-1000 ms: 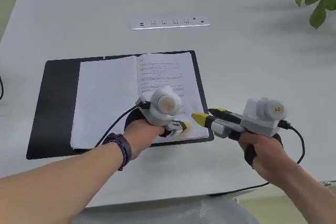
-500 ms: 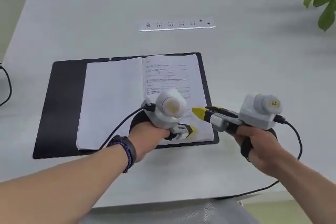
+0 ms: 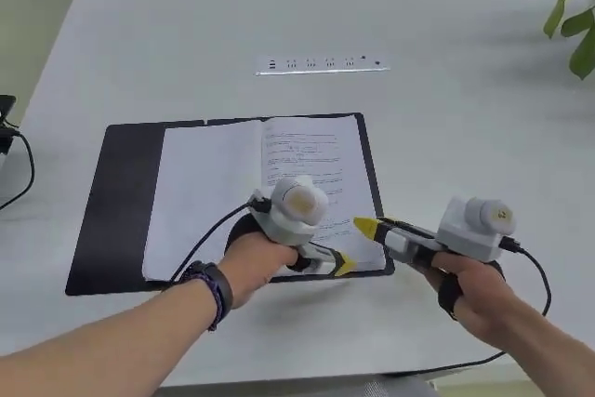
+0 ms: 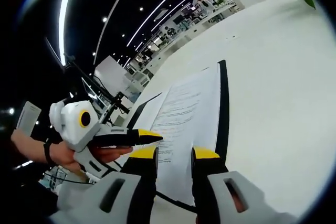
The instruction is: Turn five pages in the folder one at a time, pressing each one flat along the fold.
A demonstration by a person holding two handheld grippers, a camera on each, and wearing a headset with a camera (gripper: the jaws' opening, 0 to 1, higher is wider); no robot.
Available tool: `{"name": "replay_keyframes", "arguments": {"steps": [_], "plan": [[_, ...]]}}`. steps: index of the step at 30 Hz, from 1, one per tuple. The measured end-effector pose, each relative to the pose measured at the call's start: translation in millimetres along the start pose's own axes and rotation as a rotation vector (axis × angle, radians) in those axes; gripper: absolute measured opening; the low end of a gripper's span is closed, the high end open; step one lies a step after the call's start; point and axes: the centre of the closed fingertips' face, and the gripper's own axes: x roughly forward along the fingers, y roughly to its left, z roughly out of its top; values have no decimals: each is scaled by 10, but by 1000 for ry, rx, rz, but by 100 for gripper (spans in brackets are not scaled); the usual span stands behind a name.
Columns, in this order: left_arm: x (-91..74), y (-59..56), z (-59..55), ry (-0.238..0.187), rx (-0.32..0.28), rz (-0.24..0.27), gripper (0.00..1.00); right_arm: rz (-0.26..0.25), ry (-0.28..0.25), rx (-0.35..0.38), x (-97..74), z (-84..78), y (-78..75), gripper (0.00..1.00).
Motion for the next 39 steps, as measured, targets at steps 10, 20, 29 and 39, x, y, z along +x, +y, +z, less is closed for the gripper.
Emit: {"name": "replay_keyframes", "arguments": {"steps": [10, 20, 29, 39], "plan": [[-378, 146, -110, -56, -41, 60, 72, -1, 12, 31, 4, -126, 61, 6], [-865, 387, -228, -128, -116, 141, 73, -3, 2, 77, 31, -90, 110, 0], [-1280, 586, -360, -196, -173, 210, 73, 2, -21, 85, 60, -27, 221, 0], [-1691, 755, -579, -216, -197, 282, 73, 14, -37, 65, 73, 9, 369, 0]]}}
